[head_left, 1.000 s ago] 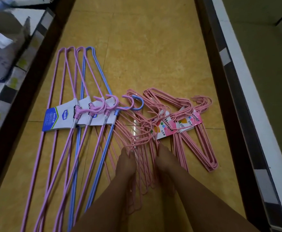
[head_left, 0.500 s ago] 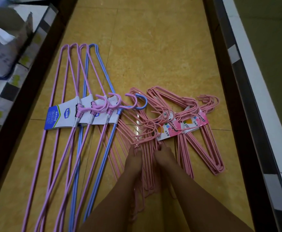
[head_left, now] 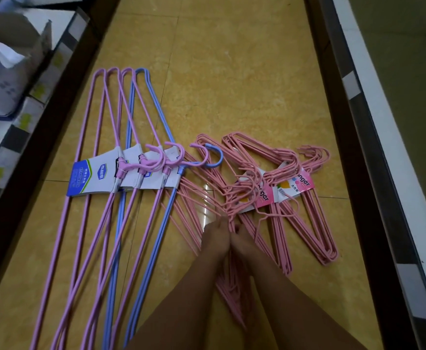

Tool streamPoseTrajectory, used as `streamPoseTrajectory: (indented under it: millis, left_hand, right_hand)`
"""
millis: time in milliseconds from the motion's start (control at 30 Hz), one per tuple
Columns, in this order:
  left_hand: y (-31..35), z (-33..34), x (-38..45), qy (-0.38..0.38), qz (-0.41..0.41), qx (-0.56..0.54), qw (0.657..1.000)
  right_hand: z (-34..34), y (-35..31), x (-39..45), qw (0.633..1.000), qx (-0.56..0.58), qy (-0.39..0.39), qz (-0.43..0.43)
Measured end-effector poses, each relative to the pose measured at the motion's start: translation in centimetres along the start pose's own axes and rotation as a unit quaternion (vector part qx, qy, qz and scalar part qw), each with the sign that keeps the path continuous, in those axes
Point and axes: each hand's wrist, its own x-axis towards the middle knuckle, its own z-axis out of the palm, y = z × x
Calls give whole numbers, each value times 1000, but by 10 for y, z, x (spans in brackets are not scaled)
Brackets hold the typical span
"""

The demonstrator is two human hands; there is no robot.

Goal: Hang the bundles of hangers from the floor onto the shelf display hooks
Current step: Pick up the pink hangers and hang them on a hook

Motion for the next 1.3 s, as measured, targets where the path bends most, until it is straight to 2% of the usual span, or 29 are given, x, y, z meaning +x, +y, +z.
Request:
streamPoseTrajectory:
  millis: [67, 100, 167, 233, 267, 300, 367, 433, 533, 600, 733, 833, 933, 1000, 1133, 1200, 1300]
  left_hand:
    - [-9, 0, 3, 9, 24, 15, 1000]
    - [-14, 0, 5, 2, 30, 14, 999]
    - [-16, 1, 6, -25, 17, -1, 1000]
    - [-14, 4, 2, -60, 7, -30, 998]
    - [-12, 6, 0, -72, 4, -40, 997]
    - [-10, 8, -1, -75, 6, -47, 996]
    - [-8, 10, -1, -71, -4, -75, 995]
    - [-15, 17, 10, -66, -22, -111, 991]
    - [-33, 28, 28, -90, -86, -178, 976]
    - [-16, 20, 12, -86, -122, -214, 965]
    - [-17, 12, 10, -70, -153, -204, 964]
    - [-20, 11, 10, -61, -101, -141, 983]
    - [-27, 15, 10, -18, -70, -85, 994]
    - [-29, 15, 8, 15, -48, -23, 998]
    - [-3, 3, -33, 24, -21, 62, 998]
    - [15, -2, -64, 27, -14, 58, 998]
    - [45, -7, -117, 30, -32, -8, 999]
  right_hand:
    - [-2, 2, -6, 999, -53, 13, 4]
    - [-3, 2, -10, 993, -114, 38, -12]
    - [-2, 5, -21, 970, -185, 153, -43]
    - [0, 8, -31, 946, -147, 284, -47]
    - [0, 8, -33, 938, -108, 328, -31]
    - [-2, 9, -31, 937, -72, 341, -7]
    - [-6, 9, -22, 956, -30, 287, 48]
    - [-9, 11, -14, 975, -12, 213, 58]
    - [-15, 11, -15, 980, 10, 191, 45]
    - [-21, 16, -17, 981, 63, 179, 35]
    - [-25, 19, -20, 986, 75, 148, 19]
    - [-27, 20, -25, 984, 38, 171, 13]
    - [-32, 21, -33, 966, 1, 260, -3]
    - [-34, 15, -40, 953, 11, 301, -5]
    - [-45, -7, -69, 936, 32, 349, 21]
    - [-54, -15, -91, 931, 50, 358, 46]
    - [-75, -25, -132, 932, 82, 342, 94]
